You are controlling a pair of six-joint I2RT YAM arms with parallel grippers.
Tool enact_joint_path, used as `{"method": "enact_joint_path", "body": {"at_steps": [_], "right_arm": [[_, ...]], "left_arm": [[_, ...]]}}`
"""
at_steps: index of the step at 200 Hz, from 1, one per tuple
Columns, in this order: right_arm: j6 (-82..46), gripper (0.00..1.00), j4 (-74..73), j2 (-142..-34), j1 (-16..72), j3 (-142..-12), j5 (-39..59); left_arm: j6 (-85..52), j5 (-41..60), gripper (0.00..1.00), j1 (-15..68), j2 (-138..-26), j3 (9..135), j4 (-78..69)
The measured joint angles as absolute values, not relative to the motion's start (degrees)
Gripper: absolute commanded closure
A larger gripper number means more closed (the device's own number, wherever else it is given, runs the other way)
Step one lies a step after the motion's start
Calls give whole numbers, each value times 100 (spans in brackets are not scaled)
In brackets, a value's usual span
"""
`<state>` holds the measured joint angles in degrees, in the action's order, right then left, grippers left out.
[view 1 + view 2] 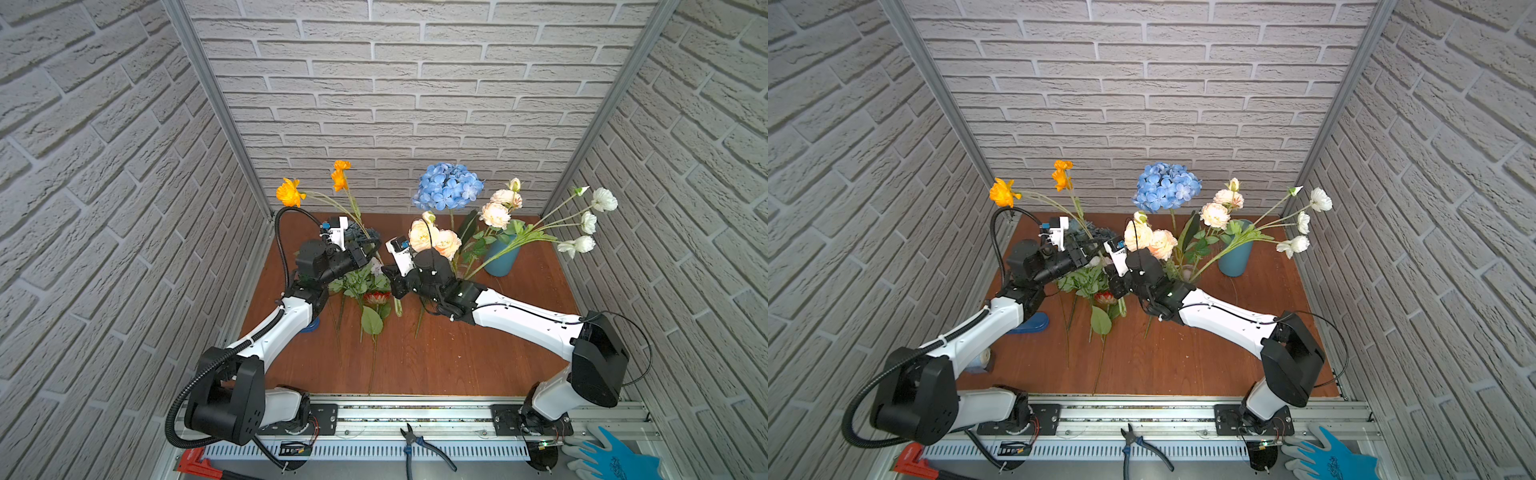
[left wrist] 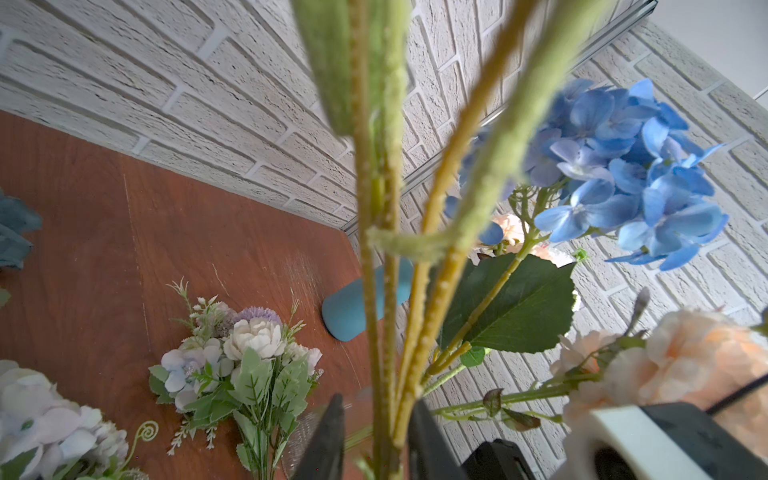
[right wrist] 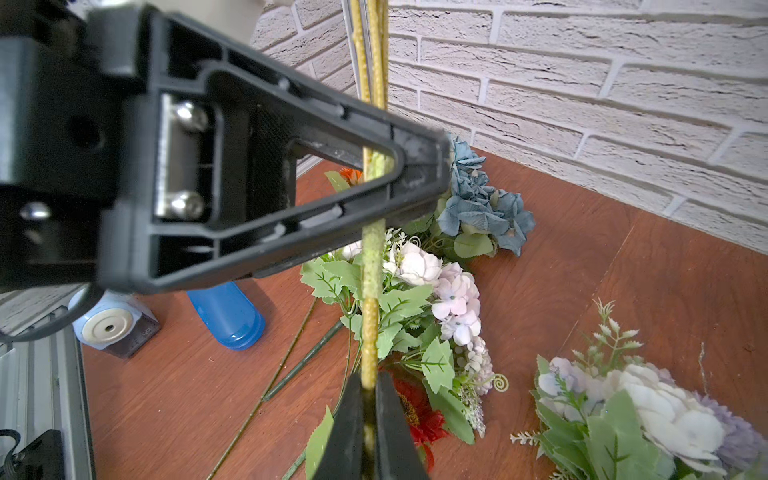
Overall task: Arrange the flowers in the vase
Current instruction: 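Close the left gripper on the poppy stems above the right gripper, then lift the poppies with the left gripper while the right gripper releases them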
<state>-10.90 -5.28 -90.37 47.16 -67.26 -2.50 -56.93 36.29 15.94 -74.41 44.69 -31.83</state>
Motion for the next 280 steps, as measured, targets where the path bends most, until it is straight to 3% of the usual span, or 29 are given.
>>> {"method": "enact_joint_path", "body": {"at_steps": [13, 67, 73, 88, 101, 114, 182, 237, 280], "right_arm": [[-1046, 94, -482, -9037, 4718, -6722, -259], [-937, 93, -434, -9030, 4742, -6718, -272], [-932, 86, -443, -9024, 4744, -6718, -266], [-910, 59, -434, -8976, 4748, -6718, -231], [-908, 25, -401, -8884, 4753, -6718, -185], [-899, 11, -360, -8744, 4755, -6718, -139], [-637, 6, 325, -7290, 4759, -6639, -294], [-410, 5, 1225, -6180, 4755, -5872, -884], [-515, 5, 1782, -5693, 4560, -5273, -1592]], "left_arm": [[-5680, 3621, 100, 1594, -7424, 4475, -3142], [-5568, 3573, 100, 1616, -7349, 4539, -2858], [-5529, 3562, 100, 1619, -7328, 4560, -2794], [-5389, 3494, 100, 1621, -7210, 4598, -2611], [-5199, 3376, 100, 1621, -7037, 4692, -2298], [-4939, 3236, 100, 1643, -6836, 4864, -1938], [-3806, 2648, 100, 2082, -5878, 6259, -753], [-3227, 2515, 100, 3306, -5701, 7188, -648], [-2836, 2379, 100, 4414, -6331, 7367, -996]]}}
